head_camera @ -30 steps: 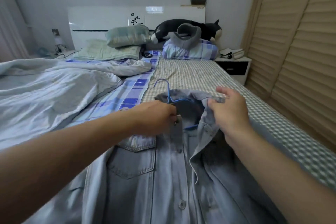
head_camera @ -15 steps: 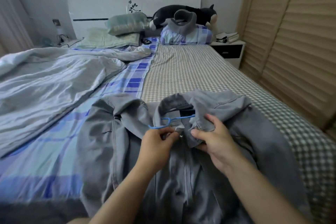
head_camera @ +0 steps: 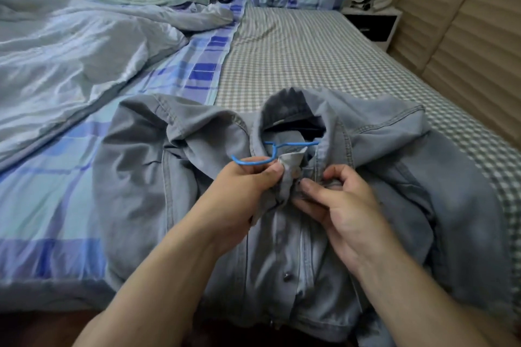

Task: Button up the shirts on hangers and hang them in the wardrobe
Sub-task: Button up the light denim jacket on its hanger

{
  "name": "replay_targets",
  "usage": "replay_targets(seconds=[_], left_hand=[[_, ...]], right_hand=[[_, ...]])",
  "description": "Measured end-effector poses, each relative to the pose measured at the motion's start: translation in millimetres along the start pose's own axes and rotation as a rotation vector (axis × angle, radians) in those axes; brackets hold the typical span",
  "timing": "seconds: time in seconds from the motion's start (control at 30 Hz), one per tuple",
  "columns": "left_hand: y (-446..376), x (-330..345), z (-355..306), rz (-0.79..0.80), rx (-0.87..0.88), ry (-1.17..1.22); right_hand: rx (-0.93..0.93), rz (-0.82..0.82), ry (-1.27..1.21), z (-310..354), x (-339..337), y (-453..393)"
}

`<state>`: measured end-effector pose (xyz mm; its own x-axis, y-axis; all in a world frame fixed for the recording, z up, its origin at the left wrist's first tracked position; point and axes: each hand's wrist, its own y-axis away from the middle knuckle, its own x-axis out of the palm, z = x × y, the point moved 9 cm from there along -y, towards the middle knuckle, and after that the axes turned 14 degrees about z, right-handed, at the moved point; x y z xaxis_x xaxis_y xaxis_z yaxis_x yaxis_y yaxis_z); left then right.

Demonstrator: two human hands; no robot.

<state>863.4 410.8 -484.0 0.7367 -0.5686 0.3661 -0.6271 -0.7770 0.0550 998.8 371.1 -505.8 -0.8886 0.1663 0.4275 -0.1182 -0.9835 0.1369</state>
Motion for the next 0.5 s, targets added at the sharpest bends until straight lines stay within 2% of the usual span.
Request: replay_targets(seconds=[0.2,0.5], left_hand=[[-5.4,1.8,-4.7,0.061,0.036,-0.179],[2.1,-5.5,-6.2,-0.046,0.029,-0.302]], right_hand=[[-0.032,0.014,-0.019,4.6,8.9,-1.1],[0.066,0.017,0.092,-0.4,4.9,6.4]])
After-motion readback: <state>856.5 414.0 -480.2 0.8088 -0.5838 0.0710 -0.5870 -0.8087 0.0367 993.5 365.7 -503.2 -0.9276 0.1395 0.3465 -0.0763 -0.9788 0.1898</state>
